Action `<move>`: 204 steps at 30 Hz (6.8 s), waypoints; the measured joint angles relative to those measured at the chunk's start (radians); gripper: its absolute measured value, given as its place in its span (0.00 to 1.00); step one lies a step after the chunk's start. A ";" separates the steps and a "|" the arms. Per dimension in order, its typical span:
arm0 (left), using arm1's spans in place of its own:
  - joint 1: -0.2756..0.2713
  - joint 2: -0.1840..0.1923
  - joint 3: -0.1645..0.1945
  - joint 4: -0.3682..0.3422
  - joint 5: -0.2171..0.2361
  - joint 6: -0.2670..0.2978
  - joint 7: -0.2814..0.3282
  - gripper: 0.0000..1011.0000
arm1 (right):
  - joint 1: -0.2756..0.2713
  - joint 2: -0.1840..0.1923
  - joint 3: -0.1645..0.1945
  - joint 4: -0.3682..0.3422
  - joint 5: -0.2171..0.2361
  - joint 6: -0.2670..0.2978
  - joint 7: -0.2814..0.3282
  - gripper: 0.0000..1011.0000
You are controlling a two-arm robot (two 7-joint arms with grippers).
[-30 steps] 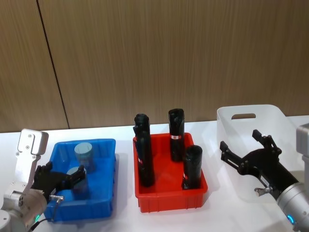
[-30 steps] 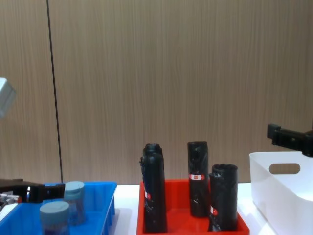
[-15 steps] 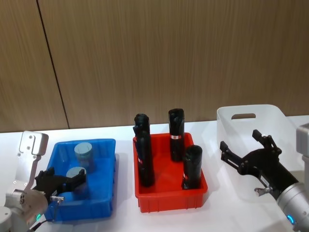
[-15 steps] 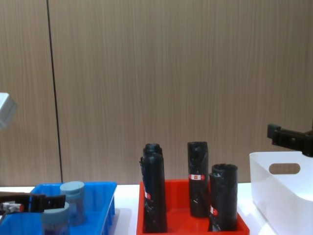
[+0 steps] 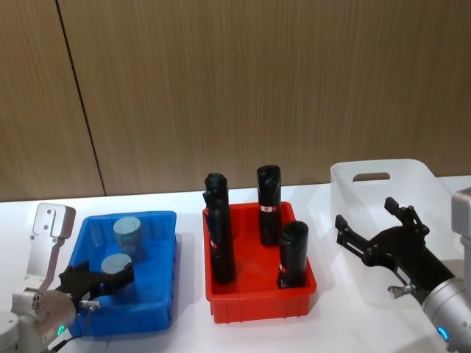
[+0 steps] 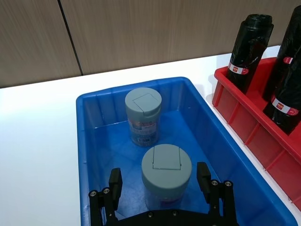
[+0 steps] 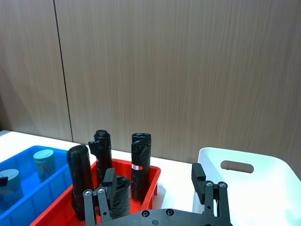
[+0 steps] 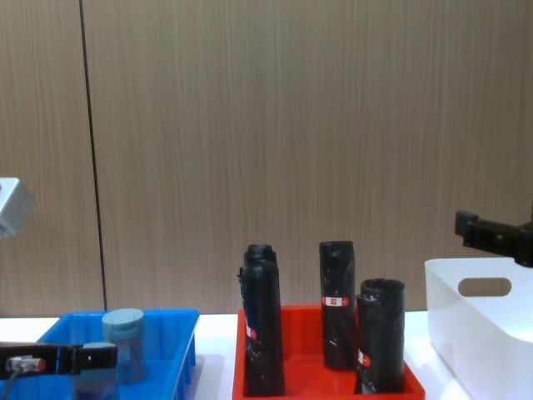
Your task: Pick the cotton swabs from the blue box and place them into the white box.
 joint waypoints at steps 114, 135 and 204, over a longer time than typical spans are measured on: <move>-0.061 0.073 -0.018 -0.098 -0.149 -0.198 -0.916 0.66 | 0.000 0.000 0.000 0.000 0.000 0.000 0.000 0.99; -0.064 0.075 -0.012 -0.079 -0.175 -0.187 -0.939 0.66 | 0.003 0.008 0.002 -0.003 -0.001 0.016 0.051 0.99; -0.064 0.075 -0.011 -0.076 -0.180 -0.185 -0.943 0.66 | 0.294 -0.032 -0.100 0.128 -0.101 0.270 0.705 0.99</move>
